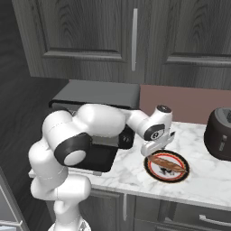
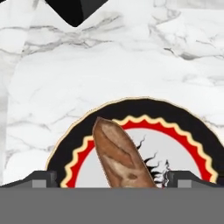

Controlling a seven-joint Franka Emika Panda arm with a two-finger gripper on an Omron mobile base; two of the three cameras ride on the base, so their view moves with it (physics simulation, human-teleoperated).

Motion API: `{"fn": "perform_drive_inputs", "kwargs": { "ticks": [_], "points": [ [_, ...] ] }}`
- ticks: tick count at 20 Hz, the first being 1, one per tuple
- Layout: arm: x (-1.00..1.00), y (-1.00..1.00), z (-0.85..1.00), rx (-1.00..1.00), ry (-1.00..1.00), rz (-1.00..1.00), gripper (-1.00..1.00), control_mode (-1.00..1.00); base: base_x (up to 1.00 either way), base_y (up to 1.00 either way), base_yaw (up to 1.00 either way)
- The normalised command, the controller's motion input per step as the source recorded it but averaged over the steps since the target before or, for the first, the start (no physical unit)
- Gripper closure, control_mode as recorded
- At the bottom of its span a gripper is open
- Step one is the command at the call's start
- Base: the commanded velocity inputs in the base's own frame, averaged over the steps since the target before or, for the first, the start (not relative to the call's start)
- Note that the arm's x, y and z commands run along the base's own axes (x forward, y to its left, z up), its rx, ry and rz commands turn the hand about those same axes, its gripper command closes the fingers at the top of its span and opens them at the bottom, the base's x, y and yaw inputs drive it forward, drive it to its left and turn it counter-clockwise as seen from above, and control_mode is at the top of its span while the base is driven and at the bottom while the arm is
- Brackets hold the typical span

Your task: Pull the toaster oven rack outwards. Pick up the baguette from the plate and place it on the toaster oven rack. Close the toaster oven door fully and set the temperature to the lowest setting.

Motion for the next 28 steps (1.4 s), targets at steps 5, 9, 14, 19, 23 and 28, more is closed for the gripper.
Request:
{"fn": "perform_drive_inputs", "kwargs": {
  "ticks": [5,9,14,19,23,28],
  "points": [
    [0.01,0.00,-0.07,0.00,0.01,0.00,-1.00,-1.00,0.00,0.00,0.00],
    [-0.08,0.00,-0.22,0.00,0.00,0.00,-1.00,-1.00,0.00,0.00,0.00],
    [-0.18,0.00,-0.25,0.00,0.00,0.00,-1.00,-1.00,0.00,0.00,0.00],
    [0.00,0.00,-0.31,0.00,0.00,0.00,-1.00,-1.00,0.00,0.00,0.00],
    [0.00,0.00,-0.30,0.00,0.00,0.00,-1.00,-1.00,0.00,0.00,0.00],
    [0.12,0.00,-0.13,0.00,-0.01,0.00,-1.00,-1.00,0.00,0.00,0.00]
  ]
}}
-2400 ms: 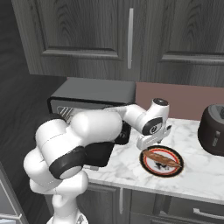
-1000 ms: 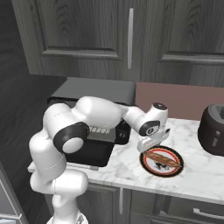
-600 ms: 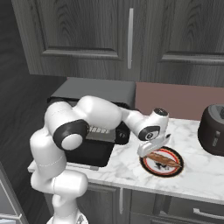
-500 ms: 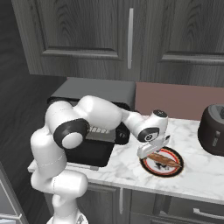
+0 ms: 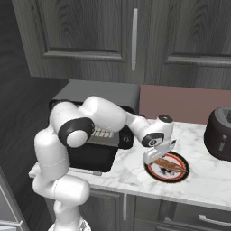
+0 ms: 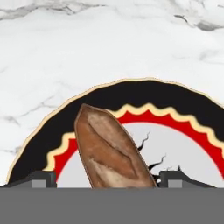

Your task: Pull the toaster oven rack outwards. Pick up the baguette from the plate and place it on the toaster oven rack. Close the toaster oven door fully and set the temperature to the lowest setting.

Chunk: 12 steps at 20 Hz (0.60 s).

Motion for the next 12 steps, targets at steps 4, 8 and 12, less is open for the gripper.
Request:
{"fn": "perform_drive_inputs", "kwargs": {
  "ticks": [4,8,12],
  "points": [
    [0.19,-0.01,0.00,0.00,0.00,0.00,-1.00,-1.00,0.00,0.00,0.00],
    [0.08,0.00,-0.03,0.00,0.00,0.00,-1.00,-1.00,0.00,0.00,0.00],
    [0.00,0.00,-0.27,0.00,0.00,0.00,-1.00,-1.00,0.00,0.00,0.00]
  ]
}}
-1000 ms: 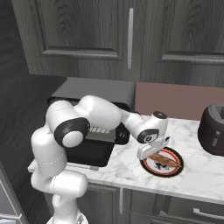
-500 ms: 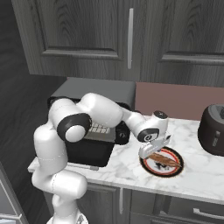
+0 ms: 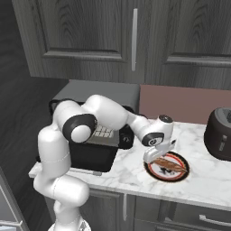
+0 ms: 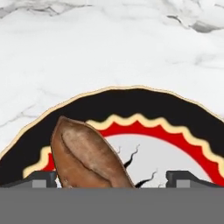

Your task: Pull the toaster oven rack outwards. Pick up the baguette from the plate and place it on the toaster oven rack. Close the toaster oven door fully and set the temperature to the lowest setting.

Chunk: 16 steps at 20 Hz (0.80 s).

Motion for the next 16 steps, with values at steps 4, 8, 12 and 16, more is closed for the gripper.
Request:
{"fn": "perform_drive_inputs", "kwargs": {
  "ticks": [4,8,12,16],
  "points": [
    [0.00,0.00,-0.37,0.00,0.00,0.00,-1.00,-1.00,0.00,0.00,0.00],
    [0.00,0.00,-0.21,0.00,0.00,0.00,-1.00,-1.00,0.00,0.00,0.00],
    [0.00,0.00,0.00,0.00,0.00,0.00,1.00,-1.00,0.00,0.00,0.00],
    [0.00,0.00,0.00,0.00,0.00,0.00,1.00,-1.00,0.00,0.00,0.00]
  ]
}}
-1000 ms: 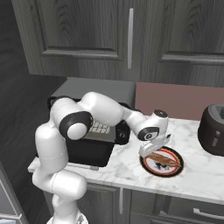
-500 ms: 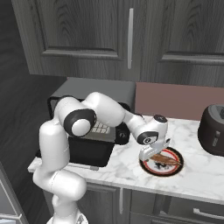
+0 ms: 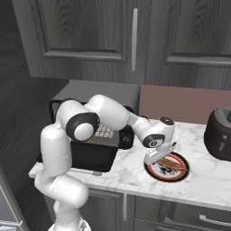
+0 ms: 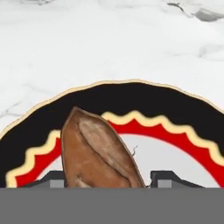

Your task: Pull the toaster oven rack outwards. Pick up the baguette from the plate and place it on the toaster oven rack. Close the toaster oven door fully and set the temperature to the lowest setting.

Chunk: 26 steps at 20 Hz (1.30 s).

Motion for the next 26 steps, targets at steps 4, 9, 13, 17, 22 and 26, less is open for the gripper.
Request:
{"fn": "perform_drive_inputs", "kwargs": {
  "ticks": [4,9,13,17,22,26],
  "points": [
    [-0.04,0.00,0.10,0.00,0.00,0.00,1.00,-1.00,0.00,0.00,0.00],
    [-0.16,0.00,0.52,0.00,-0.01,0.00,1.00,-1.00,0.00,0.00,0.00],
    [-0.56,0.00,0.50,0.02,-0.11,0.00,1.00,-1.00,0.00,0.00,0.00],
    [-0.83,0.34,0.51,0.00,-0.07,0.03,1.00,-1.00,0.00,0.00,0.00],
    [-0.73,0.73,0.39,0.00,-0.03,0.12,1.00,-1.00,0.00,0.00,0.00],
    [-0.52,0.87,0.43,-0.01,-0.05,0.16,1.00,-1.00,0.00,0.00,0.00]
  ]
}}
